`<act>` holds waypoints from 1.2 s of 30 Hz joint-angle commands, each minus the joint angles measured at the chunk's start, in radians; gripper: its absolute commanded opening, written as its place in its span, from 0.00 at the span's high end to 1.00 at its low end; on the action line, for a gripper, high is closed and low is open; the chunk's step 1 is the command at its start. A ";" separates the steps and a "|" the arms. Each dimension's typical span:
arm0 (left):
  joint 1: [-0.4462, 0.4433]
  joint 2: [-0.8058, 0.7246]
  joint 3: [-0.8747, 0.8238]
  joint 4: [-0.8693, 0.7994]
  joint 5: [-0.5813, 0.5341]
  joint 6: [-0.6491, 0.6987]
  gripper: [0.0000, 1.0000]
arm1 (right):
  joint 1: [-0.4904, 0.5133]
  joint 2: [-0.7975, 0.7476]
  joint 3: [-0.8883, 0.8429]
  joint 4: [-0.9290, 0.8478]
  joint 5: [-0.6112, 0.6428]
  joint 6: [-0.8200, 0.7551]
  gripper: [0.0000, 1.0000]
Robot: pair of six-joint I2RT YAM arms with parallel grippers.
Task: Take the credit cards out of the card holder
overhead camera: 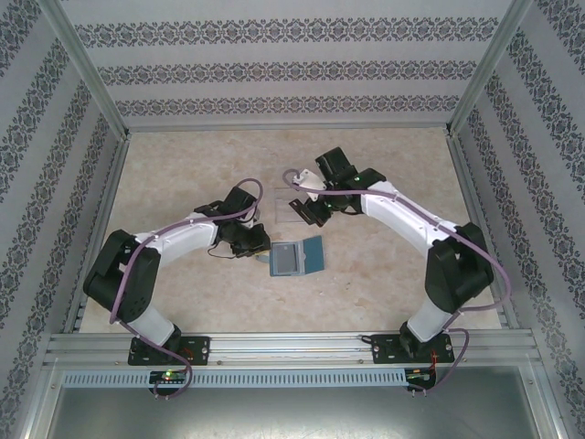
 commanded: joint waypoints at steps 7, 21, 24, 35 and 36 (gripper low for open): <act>0.037 -0.071 -0.067 0.043 0.003 -0.023 0.85 | -0.002 0.205 0.304 -0.255 0.061 -0.437 1.00; 0.071 -0.084 -0.093 0.044 0.006 -0.028 0.85 | 0.004 0.493 0.687 -0.507 0.113 -0.618 1.00; 0.078 -0.083 -0.094 0.042 0.009 -0.028 0.85 | 0.007 0.543 0.756 -0.559 0.099 -0.635 1.00; 0.092 -0.096 -0.108 0.033 0.008 -0.030 0.85 | 0.018 0.660 0.865 -0.671 0.072 -0.662 1.00; 0.091 -0.095 -0.110 0.034 0.009 -0.030 0.84 | 0.018 0.669 0.871 -0.678 0.067 -0.662 1.00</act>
